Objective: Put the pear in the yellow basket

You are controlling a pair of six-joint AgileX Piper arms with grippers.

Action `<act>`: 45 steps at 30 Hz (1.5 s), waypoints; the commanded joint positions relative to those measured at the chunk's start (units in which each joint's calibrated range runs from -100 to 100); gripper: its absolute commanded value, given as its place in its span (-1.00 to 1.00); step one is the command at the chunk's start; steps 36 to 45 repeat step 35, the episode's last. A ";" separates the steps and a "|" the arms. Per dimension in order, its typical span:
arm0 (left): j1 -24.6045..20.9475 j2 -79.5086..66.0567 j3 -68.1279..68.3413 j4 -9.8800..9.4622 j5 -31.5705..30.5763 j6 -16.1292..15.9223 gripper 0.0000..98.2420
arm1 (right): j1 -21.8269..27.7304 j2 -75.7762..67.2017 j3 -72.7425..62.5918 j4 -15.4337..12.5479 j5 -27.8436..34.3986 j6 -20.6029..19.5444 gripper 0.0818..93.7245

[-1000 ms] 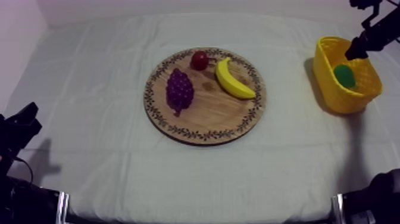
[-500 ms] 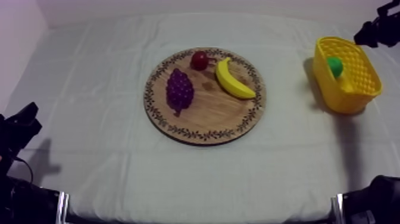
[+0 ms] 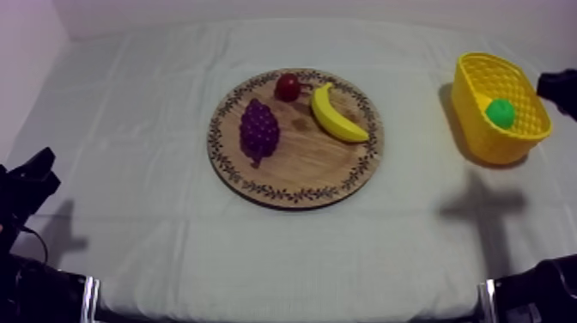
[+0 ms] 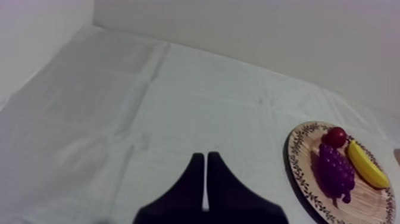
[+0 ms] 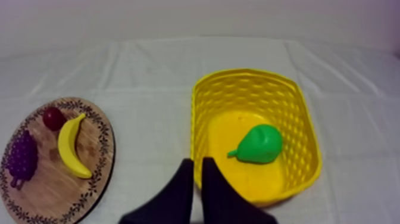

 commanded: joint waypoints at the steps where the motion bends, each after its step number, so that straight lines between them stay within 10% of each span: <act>1: -0.01 0.00 0.05 0.01 -0.01 0.01 -1.00 | -0.23 -8.99 10.13 1.00 -3.68 -1.31 -0.99; 11: -0.01 0.00 0.05 0.01 -0.01 0.01 -1.00 | 0.64 -25.39 29.57 -2.94 -9.92 2.99 -0.99; 22: -0.01 0.00 0.05 0.01 -0.01 -0.01 -1.00 | 2.74 -34.70 31.75 1.02 -3.56 -3.25 -0.99; 32: -0.01 0.00 0.05 0.01 -0.01 0.01 -1.00 | 4.16 -35.74 31.72 1.84 -2.26 11.02 -0.99; 45: -0.01 0.00 0.05 0.01 -0.01 0.01 -1.00 | 4.19 -35.76 31.72 1.85 -2.23 11.66 -0.99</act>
